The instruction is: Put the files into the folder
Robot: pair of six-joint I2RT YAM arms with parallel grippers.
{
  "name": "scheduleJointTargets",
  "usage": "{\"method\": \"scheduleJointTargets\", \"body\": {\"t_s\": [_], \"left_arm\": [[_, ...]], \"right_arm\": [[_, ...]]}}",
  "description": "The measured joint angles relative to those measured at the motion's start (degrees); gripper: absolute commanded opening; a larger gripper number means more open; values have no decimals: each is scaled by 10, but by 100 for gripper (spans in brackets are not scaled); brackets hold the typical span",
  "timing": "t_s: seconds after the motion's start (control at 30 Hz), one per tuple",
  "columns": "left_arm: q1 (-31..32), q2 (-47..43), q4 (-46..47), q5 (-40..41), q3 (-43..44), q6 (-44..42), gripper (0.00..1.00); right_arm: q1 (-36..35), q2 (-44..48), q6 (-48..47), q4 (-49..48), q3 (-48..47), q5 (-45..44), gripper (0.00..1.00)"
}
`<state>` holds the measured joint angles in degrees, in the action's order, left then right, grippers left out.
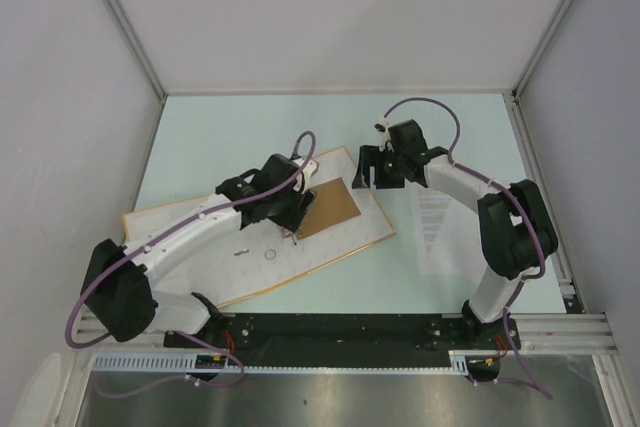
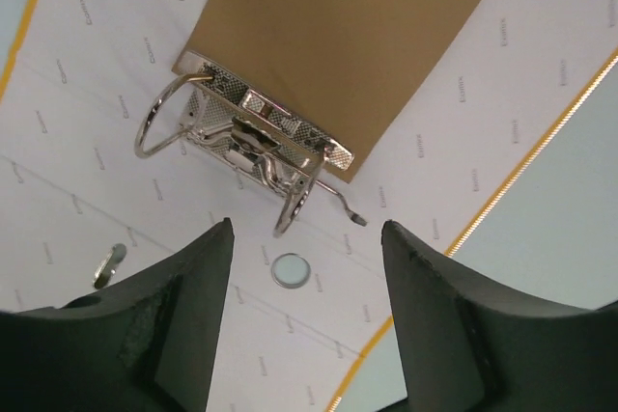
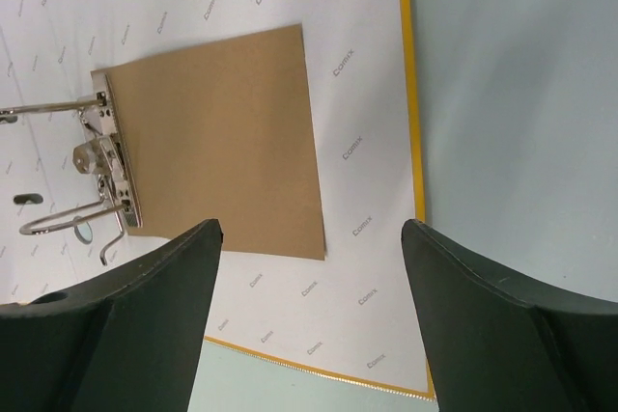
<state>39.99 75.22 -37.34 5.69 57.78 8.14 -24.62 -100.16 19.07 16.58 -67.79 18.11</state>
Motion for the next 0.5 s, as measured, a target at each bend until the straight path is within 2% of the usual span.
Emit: {"method": "scheduleJointTargets", "body": {"t_s": [0.2, 0.23, 0.3, 0.33, 0.43, 0.5], "left_arm": [[-1, 76, 8, -16, 0, -93, 48], [-1, 94, 9, -18, 0, -104, 41], [-1, 116, 10, -18, 0, -117, 34], [-1, 128, 13, -15, 0, -128, 25], [1, 143, 19, 2, 0, -151, 11], [7, 145, 25, 20, 0, -181, 8]], "right_arm": [[11, 45, 12, 18, 29, 3, 81], [17, 59, 19, 22, 33, 3, 81], [28, 88, 28, 29, 36, 2, 80], [34, 108, 35, 32, 36, -2, 80], [49, 148, 53, 33, 36, -8, 80], [61, 170, 69, 32, 40, -9, 80]]}}
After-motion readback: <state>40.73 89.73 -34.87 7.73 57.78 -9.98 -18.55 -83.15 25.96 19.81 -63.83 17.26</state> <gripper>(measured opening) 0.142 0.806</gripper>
